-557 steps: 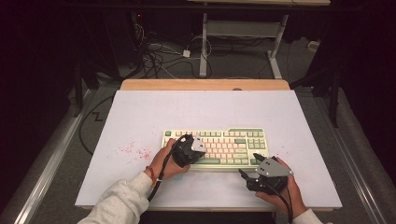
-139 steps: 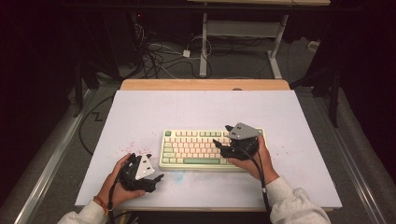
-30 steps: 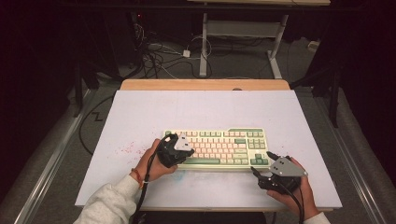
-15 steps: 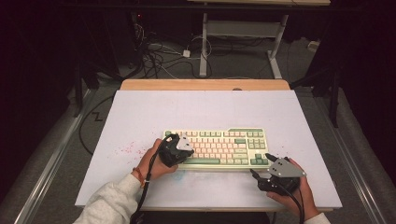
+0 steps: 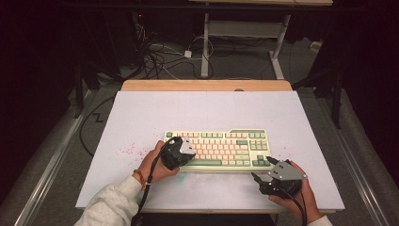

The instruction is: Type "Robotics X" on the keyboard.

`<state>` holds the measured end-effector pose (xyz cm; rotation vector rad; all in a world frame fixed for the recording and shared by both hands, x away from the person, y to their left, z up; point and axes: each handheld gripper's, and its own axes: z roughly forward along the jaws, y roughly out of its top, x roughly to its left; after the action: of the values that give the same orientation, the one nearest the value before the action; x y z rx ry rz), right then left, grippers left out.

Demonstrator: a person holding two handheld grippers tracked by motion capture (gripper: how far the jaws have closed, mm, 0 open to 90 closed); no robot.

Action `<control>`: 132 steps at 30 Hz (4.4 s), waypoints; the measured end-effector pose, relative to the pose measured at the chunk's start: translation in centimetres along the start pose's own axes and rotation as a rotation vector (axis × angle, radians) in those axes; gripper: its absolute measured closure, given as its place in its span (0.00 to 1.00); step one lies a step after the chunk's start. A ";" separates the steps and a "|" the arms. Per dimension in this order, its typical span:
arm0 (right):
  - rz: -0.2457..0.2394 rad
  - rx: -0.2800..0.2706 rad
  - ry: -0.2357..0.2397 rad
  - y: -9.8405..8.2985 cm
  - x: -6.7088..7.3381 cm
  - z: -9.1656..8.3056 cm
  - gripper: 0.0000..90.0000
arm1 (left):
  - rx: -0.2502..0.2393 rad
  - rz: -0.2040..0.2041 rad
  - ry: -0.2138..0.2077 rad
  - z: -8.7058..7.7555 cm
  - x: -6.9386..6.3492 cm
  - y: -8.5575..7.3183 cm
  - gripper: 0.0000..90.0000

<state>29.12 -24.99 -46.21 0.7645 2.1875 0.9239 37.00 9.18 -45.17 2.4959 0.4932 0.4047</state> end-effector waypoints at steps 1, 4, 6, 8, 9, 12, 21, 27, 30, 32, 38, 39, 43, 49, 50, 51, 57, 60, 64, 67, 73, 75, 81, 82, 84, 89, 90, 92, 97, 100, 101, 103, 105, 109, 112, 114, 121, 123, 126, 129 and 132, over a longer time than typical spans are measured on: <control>-0.002 0.004 0.002 0.0 0.0 0.1 0.30 | 0.002 0.002 0.004 0.0 0.0 0.0 0.97; -0.007 0.001 -0.002 0.0 0.1 0.0 0.30 | -0.008 0.002 0.010 -0.3 -0.1 0.0 0.97; -0.005 -0.001 -0.001 0.1 0.0 0.0 0.30 | -0.021 -0.001 0.015 -0.7 -0.1 0.0 0.97; -0.005 0.000 -0.002 0.0 0.0 0.0 0.30 | -0.030 0.000 0.019 -1.0 -0.1 0.0 0.97; -0.006 0.001 -0.001 0.0 0.1 0.0 0.30 | -0.034 0.002 0.026 -1.1 -0.2 -0.1 0.96; -0.008 0.001 -0.001 0.1 0.1 0.0 0.30 | -0.042 -0.003 0.036 -1.4 0.0 -0.3 0.94; -0.003 -0.001 -0.011 0.1 0.0 -0.1 0.30 | -0.064 -0.019 0.064 -2.4 0.5 -1.1 0.90; -0.007 -0.001 -0.008 0.1 0.0 -0.1 0.30 | -0.085 -0.021 0.079 -3.1 0.6 -1.8 0.87; -0.008 0.001 -0.006 0.1 0.0 -0.1 0.30 | -0.089 -0.011 0.097 -3.4 0.5 -2.4 0.80; -0.007 0.000 -0.007 0.1 0.1 -0.1 0.30 | -0.096 -0.006 0.096 -3.5 0.4 -2.8 0.76; -0.007 -0.009 -0.008 0.1 0.1 -0.2 0.30 | -0.146 -0.043 0.142 -4.1 0.2 -4.1 0.52; -0.007 -0.010 -0.008 0.1 0.1 -0.2 0.30 | -0.150 -0.046 0.154 -4.2 0.2 -4.3 0.49; -0.007 -0.015 -0.010 0.2 0.1 -0.2 0.30 | -0.187 -0.060 0.177 -4.7 0.0 -5.2 0.37; -0.003 -0.015 -0.007 0.2 0.1 -0.2 0.30 | -0.214 -0.101 0.240 -5.2 -0.2 -6.7 0.24; -0.005 -0.017 -0.007 0.2 0.1 -0.2 0.30 | -0.221 -0.111 0.243 -5.3 -0.2 -7.1 0.23; -0.003 -0.017 -0.007 0.2 0.1 -0.2 0.30 | -0.220 -0.116 0.247 -5.4 -0.3 -7.5 0.23; 0.002 -0.019 -0.005 0.3 0.1 -0.2 0.30 | -0.192 -0.141 0.244 -5.6 -0.6 -9.4 0.20; 0.002 -0.022 -0.006 0.3 0.1 -0.2 0.30 | -0.172 -0.144 0.255 -5.8 -0.7 -10.2 0.20; 0.001 -0.021 -0.003 0.4 0.1 -0.1 0.30 | -0.162 -0.176 0.259 -6.1 -0.9 -11.2 0.20; 0.001 -0.021 -0.002 0.4 0.2 0.0 0.30 | -0.169 -0.196 0.252 -6.5 -0.9 -11.7 0.21; -0.002 -0.014 0.001 0.4 0.2 0.1 0.30 | -0.152 -0.232 0.254 -6.9 -0.6 -12.2 0.33; -0.002 -0.014 0.001 0.4 0.2 0.2 0.30 | -0.163 -0.240 0.249 -7.2 -0.4 -12.2 0.45; -0.003 -0.011 0.001 0.4 0.2 0.2 0.30 | -0.149 -0.256 0.195 -7.6 0.1 -12.1 0.83; -0.004 -0.010 0.002 0.4 0.2 0.2 0.30 | -0.149 -0.255 0.186 -7.7 0.2 -12.1 0.88; -0.003 -0.008 0.003 0.4 0.2 0.2 0.30 | -0.150 -0.250 0.169 -7.8 0.3 -12.0 0.93; -0.006 -0.003 0.005 0.4 0.3 0.3 0.30 | -0.137 -0.221 0.152 -7.7 0.4 -11.1 0.97; -0.007 -0.002 0.006 0.4 0.3 0.3 0.30 | -0.138 -0.219 0.138 -7.7 0.5 -10.8 0.97; -0.007 -0.002 0.006 0.4 0.3 0.4 0.30 | -0.135 -0.210 0.128 -7.5 0.6 -10.0 0.97; -0.009 0.002 0.009 0.4 0.4 0.5 0.30 | -0.132 -0.197 0.092 -6.5 1.0 -8.1 0.97; -0.012 0.002 0.009 0.4 0.5 0.5 0.30 | -0.134 -0.185 0.077 -5.9 1.1 -6.9 0.97; -0.015 0.003 0.010 0.4 0.5 0.5 0.30 | -0.135 -0.180 0.067 -5.7 1.2 -6.5 0.97; -0.014 0.002 0.009 0.5 0.6 0.5 0.30 | -0.135 -0.169 0.063 -5.2 1.3 -5.8 0.97; -0.017 0.005 0.011 0.5 0.6 0.5 0.30 | -0.130 -0.159 0.056 -4.7 1.5 -5.0 0.97; -0.020 0.007 0.011 0.5 0.7 0.6 0.30 | -0.118 -0.148 0.051 -3.6 1.8 -4.1 0.97; -0.020 0.008 0.011 0.5 0.7 0.5 0.30 | -0.110 -0.144 0.044 -3.0 2.0 -3.5 0.97; -0.018 0.008 0.012 0.4 0.7 0.5 0.30 | -0.104 -0.141 0.042 -2.6 2.1 -3.2 0.97; -0.025 0.011 0.013 0.5 0.8 0.5 0.30 | -0.081 -0.127 0.038 -1.6 2.1 -2.5 0.97; -0.026 0.011 0.015 0.5 0.8 0.5 0.30 | -0.074 -0.126 0.036 -1.4 2.2 -2.4 0.97; -0.027 0.012 0.015 0.5 0.8 0.5 0.30 | -0.064 -0.123 0.038 -1.0 2.3 -2.2 0.97; -0.027 0.012 0.016 0.5 0.8 0.5 0.30 | -0.057 -0.118 0.040 -0.8 2.3 -2.1 0.97; -0.029 0.011 0.017 0.5 0.8 0.5 0.30 | -0.059 -0.121 0.044 -0.7 2.4 -2.1 0.97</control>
<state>29.11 -23.94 -46.41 0.7314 2.2147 0.9075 38.29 12.12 -45.35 2.3910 0.6374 0.4209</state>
